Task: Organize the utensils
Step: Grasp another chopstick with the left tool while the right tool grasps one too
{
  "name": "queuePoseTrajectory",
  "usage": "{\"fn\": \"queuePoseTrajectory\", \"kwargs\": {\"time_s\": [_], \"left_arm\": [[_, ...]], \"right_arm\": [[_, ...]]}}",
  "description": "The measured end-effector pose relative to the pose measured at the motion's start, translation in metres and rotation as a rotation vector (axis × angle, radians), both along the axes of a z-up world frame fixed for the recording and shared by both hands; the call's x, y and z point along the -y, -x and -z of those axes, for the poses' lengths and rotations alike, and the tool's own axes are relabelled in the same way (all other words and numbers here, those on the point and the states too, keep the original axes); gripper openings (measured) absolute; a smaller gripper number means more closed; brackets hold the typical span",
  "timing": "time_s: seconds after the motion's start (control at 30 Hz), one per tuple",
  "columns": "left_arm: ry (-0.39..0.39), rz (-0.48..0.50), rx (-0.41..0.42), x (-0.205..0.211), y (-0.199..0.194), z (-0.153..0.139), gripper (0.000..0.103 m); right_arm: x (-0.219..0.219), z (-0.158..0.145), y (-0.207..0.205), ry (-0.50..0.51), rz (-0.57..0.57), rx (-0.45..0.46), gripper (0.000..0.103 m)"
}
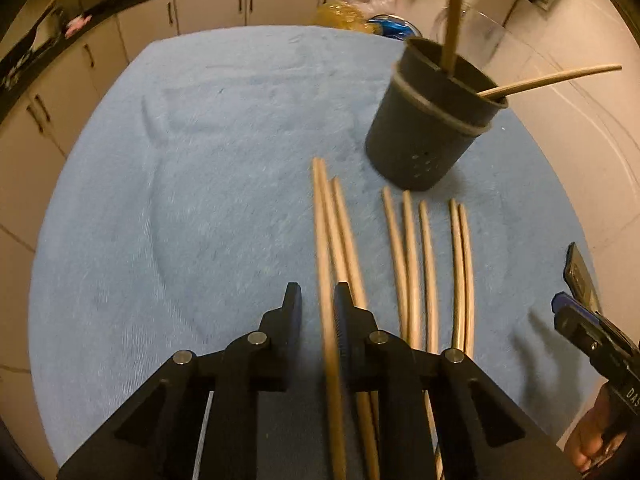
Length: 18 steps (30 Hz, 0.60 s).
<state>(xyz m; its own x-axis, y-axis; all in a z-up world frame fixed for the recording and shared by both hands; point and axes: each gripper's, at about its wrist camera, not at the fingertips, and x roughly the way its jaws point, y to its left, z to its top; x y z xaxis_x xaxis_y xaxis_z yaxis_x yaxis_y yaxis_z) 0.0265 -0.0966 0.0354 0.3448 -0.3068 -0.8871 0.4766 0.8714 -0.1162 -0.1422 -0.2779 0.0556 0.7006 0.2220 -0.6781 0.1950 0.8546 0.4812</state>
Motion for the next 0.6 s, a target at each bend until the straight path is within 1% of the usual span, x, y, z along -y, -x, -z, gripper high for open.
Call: {"fn": "queuePoseTrajectory", "kwargs": {"time_s": [0.13,0.2,0.23,0.27,0.4,0.43,0.5,0.6], "left_arm": [[-0.045,0.007,0.004,0.015,-0.012,0.005,0.012],[-0.048,0.008,-0.007,0.017,-0.018,0.008,0.011],[-0.051,0.007,-0.011,0.017,-0.022,0.011,0.008],[-0.054,-0.002,0.001,0.018,-0.025,0.011,0.007],[-0.022,-0.034,-0.011,0.015,-0.033,0.012,0.007],[-0.024,-0.042,-0.007,0.014,-0.032,0.012,0.007],[-0.027,-0.057,0.002,0.009,-0.025,0.012,0.007],[-0.007,-0.084,0.003,-0.006,-0.012,0.014,0.007]], "right_arm": [[0.004,0.004,-0.003,-0.019,-0.011,-0.024,0.040],[0.003,0.006,-0.005,-0.024,-0.020,-0.033,0.040],[0.002,0.006,-0.006,-0.026,-0.026,-0.039,0.040],[0.002,0.007,-0.008,-0.028,-0.030,-0.045,0.040],[-0.001,0.009,-0.020,-0.030,-0.040,-0.078,0.040],[-0.001,0.010,-0.023,-0.029,-0.033,-0.094,0.040],[0.002,0.014,-0.035,-0.057,-0.025,-0.132,0.034],[0.002,0.016,-0.050,-0.070,-0.023,-0.170,0.027]]}}
